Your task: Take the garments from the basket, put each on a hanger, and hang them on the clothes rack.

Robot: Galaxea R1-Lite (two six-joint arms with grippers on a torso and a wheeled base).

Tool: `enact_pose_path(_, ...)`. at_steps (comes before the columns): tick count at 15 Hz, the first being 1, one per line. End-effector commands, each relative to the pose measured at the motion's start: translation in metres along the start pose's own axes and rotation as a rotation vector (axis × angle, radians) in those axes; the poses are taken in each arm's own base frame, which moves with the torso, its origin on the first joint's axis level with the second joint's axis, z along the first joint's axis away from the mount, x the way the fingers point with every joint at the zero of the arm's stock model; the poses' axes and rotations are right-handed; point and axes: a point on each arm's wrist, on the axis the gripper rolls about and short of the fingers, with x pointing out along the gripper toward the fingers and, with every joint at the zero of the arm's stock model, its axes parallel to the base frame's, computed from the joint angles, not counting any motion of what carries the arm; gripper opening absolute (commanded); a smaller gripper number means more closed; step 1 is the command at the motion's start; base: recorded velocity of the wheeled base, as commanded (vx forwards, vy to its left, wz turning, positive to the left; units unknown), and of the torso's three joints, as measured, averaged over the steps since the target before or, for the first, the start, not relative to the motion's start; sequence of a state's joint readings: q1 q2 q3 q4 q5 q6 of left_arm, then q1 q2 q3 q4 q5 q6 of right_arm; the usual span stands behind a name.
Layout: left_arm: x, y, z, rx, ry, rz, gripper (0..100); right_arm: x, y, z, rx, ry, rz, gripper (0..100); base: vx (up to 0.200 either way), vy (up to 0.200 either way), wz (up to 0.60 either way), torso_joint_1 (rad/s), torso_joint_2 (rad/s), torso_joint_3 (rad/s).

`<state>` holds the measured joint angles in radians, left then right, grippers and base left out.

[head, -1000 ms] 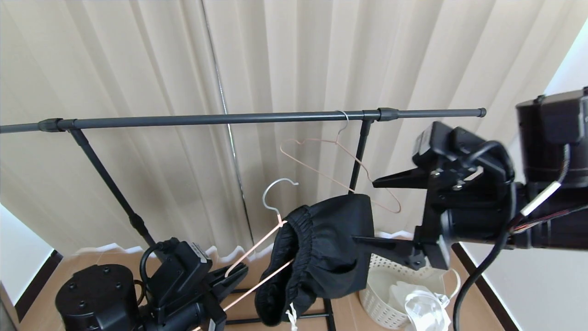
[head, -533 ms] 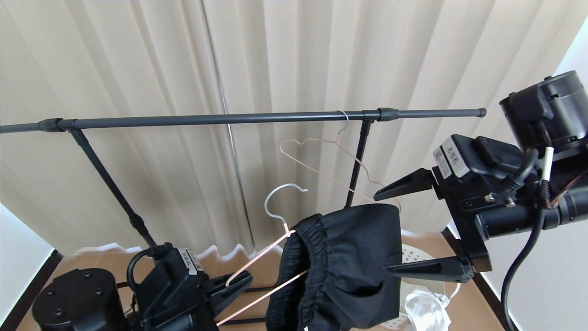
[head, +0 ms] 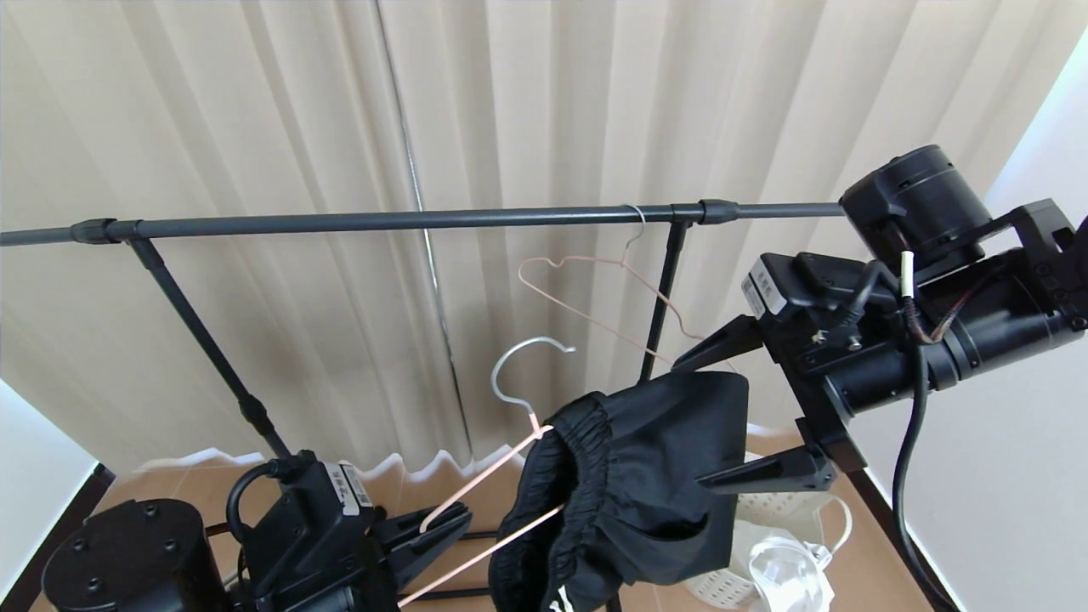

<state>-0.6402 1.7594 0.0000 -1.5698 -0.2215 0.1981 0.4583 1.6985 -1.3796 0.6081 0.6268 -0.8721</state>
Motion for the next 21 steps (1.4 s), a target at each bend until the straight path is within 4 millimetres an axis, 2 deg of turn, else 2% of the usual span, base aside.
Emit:
enact_pose_path(1,0.001,-0.003,0.001,0.006,-0.003,-0.015,0,0.009,-0.01,-0.004,0.015,0.012,0.006,100,0.0,0.0,0.0,0.0,0.0,0.0)
enact_pose_path(3,0.001,-0.005,0.001,0.011,-0.003,-0.026,0,0.007,-0.014,-0.006,0.024,0.013,-0.007,100,0.0,0.0,0.0,0.0,0.0,0.0)
enact_pose_path(5,0.003,-0.006,-0.002,0.017,0.011,-0.029,0,-0.006,-0.016,-0.008,0.033,0.004,-0.043,100,0.0,0.0,0.0,0.0,0.0,0.0)
enact_pose_path(9,0.005,-0.004,-0.006,0.012,0.032,-0.024,0,-0.023,0.009,-0.011,0.023,-0.014,-0.04,100,0.0,0.0,0.0,0.0,0.0,0.0)
enact_pose_path(11,0.005,-0.005,-0.005,0.014,0.029,-0.025,0,-0.024,0.009,-0.01,0.021,-0.017,-0.043,100,0.0,0.0,0.0,0.0,0.0,0.0)
enact_pose_path(14,0.003,-0.006,-0.002,0.019,0.012,-0.031,0,-0.006,-0.005,-0.015,0.042,0.005,-0.013,100,0.0,0.0,0.0,0.0,0.0,0.0)
enact_pose_path(15,0.003,-0.006,-0.002,0.019,0.012,-0.031,0,-0.006,-0.005,-0.015,0.042,0.005,-0.013,100,0.0,0.0,0.0,0.0,0.0,0.0)
enact_pose_path(16,0.003,-0.009,-0.001,0.022,0.006,-0.045,0,0.011,-0.013,-0.018,0.054,0.022,0.02,100,0.0,0.0,0.0,0.0,0.0,0.0)
enact_pose_path(21,0.002,-0.012,0.002,0.028,-0.009,-0.06,0,0.029,-0.023,-0.019,0.059,0.034,0.051,100,0.0,0.0,0.0,0.0,0.0,0.0)
